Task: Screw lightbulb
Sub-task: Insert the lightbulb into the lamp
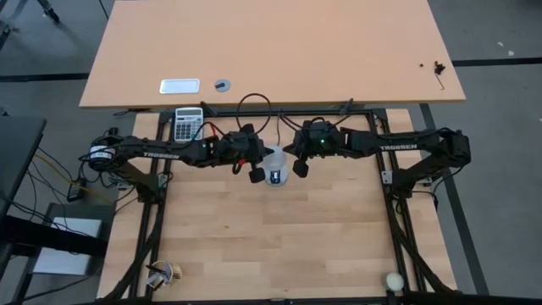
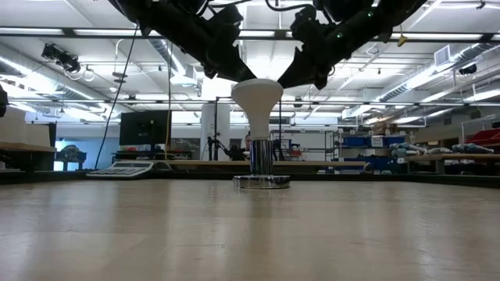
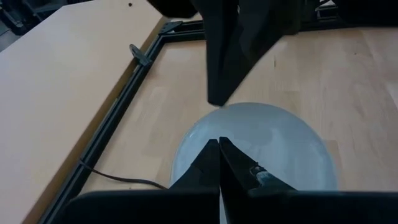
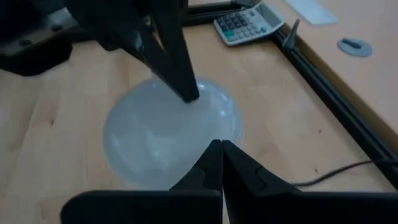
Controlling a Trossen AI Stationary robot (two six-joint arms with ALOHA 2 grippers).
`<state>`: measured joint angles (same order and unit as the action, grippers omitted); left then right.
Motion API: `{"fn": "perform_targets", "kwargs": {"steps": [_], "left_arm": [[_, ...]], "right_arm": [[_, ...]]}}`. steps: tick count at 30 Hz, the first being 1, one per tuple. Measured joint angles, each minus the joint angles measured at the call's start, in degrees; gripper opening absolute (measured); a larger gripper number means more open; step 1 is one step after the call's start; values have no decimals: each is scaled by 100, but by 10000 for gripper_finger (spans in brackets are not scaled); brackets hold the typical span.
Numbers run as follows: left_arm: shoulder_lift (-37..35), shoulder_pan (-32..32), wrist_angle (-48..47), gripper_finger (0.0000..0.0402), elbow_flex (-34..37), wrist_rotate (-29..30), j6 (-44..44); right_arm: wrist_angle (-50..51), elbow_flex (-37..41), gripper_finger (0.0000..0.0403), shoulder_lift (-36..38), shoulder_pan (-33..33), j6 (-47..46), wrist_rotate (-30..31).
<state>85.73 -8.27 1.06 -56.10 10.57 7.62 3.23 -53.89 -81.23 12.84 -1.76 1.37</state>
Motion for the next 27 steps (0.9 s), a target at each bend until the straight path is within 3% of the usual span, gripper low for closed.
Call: {"fn": "perform_targets", "kwargs": {"steps": [19,27], "left_arm": [[17,-48,4,0,-2,-66,9],[15,-70,20,0,-2,-26,9]], "right_arm": [[297,-22,9,1,-173,-172,-165],[520,-3,9,73,-328,-323,-569]]}}
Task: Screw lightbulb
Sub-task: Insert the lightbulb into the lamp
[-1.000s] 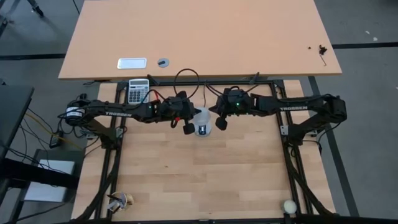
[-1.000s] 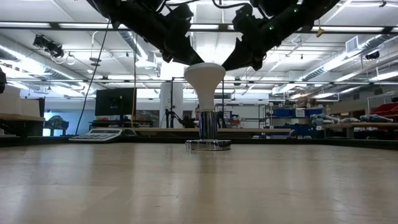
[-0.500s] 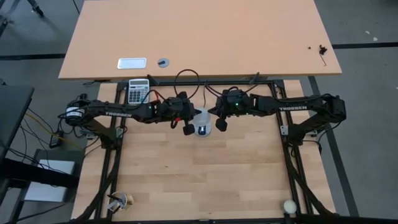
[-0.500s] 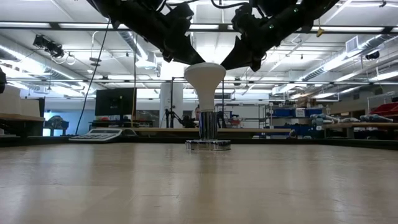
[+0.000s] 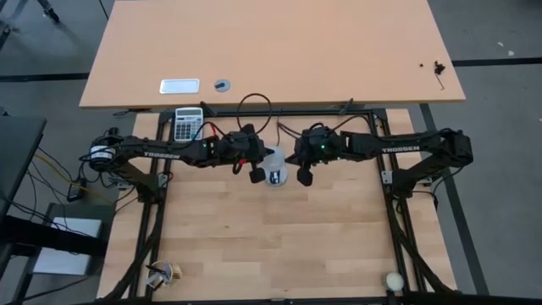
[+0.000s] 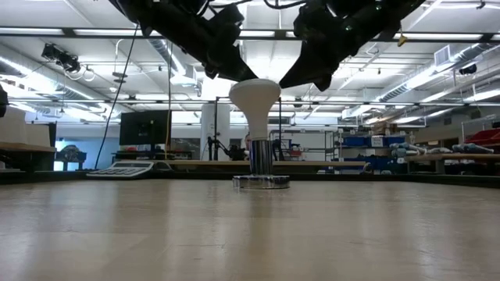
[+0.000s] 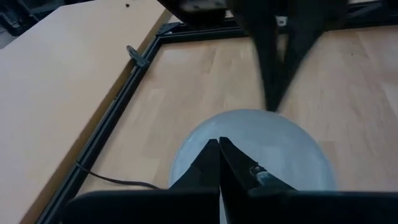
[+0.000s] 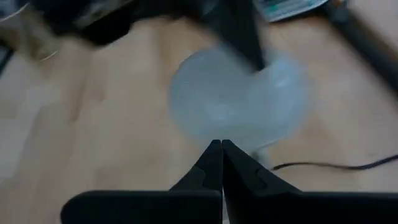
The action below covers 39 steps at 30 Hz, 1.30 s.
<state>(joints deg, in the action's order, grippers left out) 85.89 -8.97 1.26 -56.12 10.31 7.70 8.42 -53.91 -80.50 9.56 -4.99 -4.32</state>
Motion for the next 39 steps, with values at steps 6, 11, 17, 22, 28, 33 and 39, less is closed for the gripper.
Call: {"fn": "perform_targets", "kwargs": {"steps": [6,11,17,22,28,33,39], "left_arm": [[0,-11,9,0,0,66,2],[0,-7,10,0,0,50,63],[0,-7,20,0,0,43,72],[0,-7,50,0,2,30,70],[0,-7,113,0,4,21,70],[-1,-5,73,0,8,19,77],[-2,0,51,0,9,-16,92]], "right_arm": [[-28,22,9,24,-150,9,201],[-318,21,9,128,-91,117,784],[-541,9,9,89,156,221,921],[-493,9,9,65,249,218,774],[-502,-8,9,-104,247,199,587],[-555,-15,9,-166,230,179,463],[-514,-15,9,-156,114,138,357]]}}
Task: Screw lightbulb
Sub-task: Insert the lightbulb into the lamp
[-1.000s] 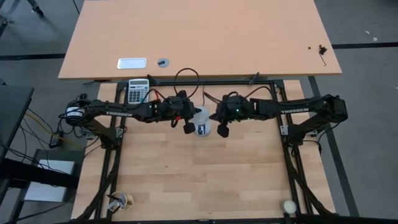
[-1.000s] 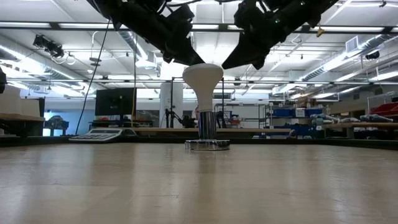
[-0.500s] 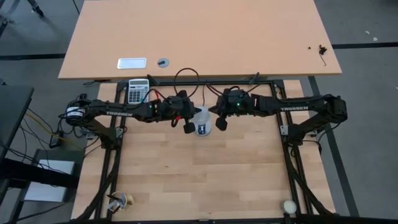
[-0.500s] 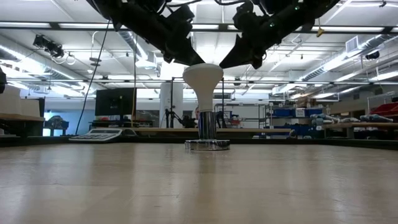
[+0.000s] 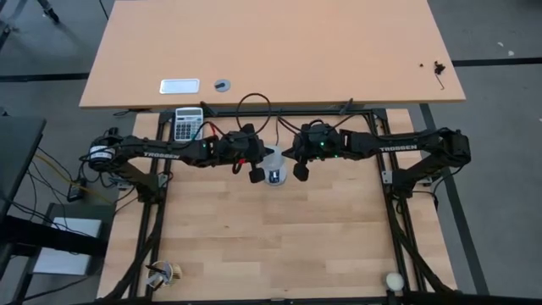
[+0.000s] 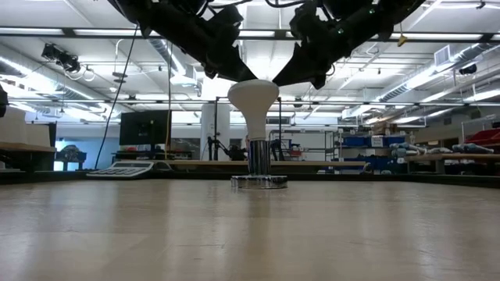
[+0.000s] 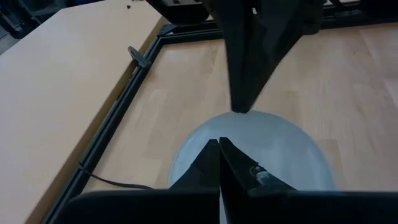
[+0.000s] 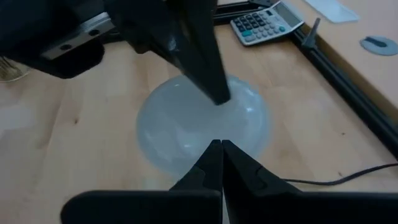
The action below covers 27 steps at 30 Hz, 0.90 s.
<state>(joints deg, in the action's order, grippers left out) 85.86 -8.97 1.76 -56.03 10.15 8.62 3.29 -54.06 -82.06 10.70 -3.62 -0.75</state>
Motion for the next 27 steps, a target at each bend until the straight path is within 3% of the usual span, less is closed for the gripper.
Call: {"fn": "perform_targets", "kwargs": {"steps": [12,18,27], "left_arm": [[2,-6,65,0,-11,53,9],[2,-3,65,0,-11,50,13],[2,-4,89,0,-7,44,13]], "right_arm": [[185,48,9,57,-159,-88,-470],[59,23,12,356,-29,-49,362],[-76,24,10,158,192,-19,238]]}}
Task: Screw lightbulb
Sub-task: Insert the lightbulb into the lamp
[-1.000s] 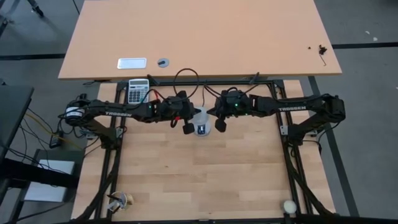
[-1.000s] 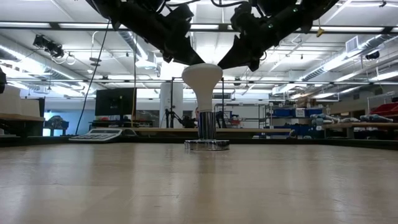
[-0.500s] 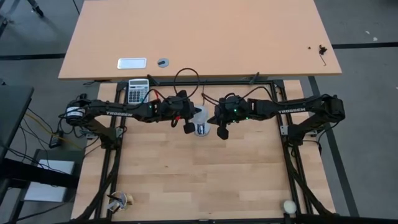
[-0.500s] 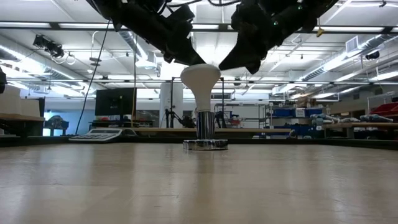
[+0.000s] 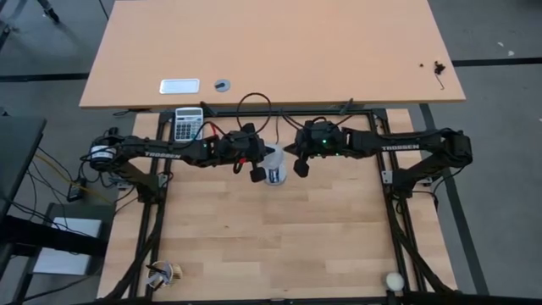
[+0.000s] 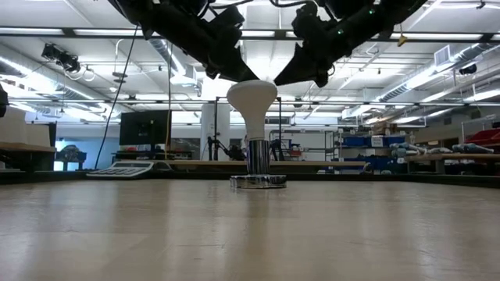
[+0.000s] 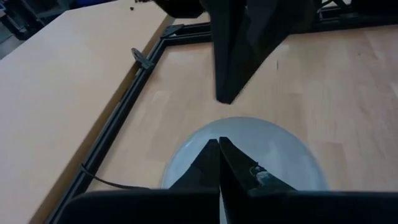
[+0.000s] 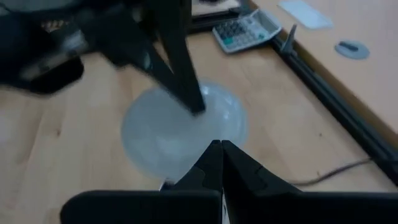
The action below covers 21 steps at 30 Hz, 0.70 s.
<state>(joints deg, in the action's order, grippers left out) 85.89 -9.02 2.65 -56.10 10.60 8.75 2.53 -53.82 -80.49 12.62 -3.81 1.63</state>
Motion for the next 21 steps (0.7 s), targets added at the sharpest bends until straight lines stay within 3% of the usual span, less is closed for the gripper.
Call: {"fn": "perform_targets", "kwargs": {"steps": [21], "left_arm": [[0,4,15,0,2,-68,0]], "right_arm": [[11,-16,9,-153,-103,-26,-355]]}}
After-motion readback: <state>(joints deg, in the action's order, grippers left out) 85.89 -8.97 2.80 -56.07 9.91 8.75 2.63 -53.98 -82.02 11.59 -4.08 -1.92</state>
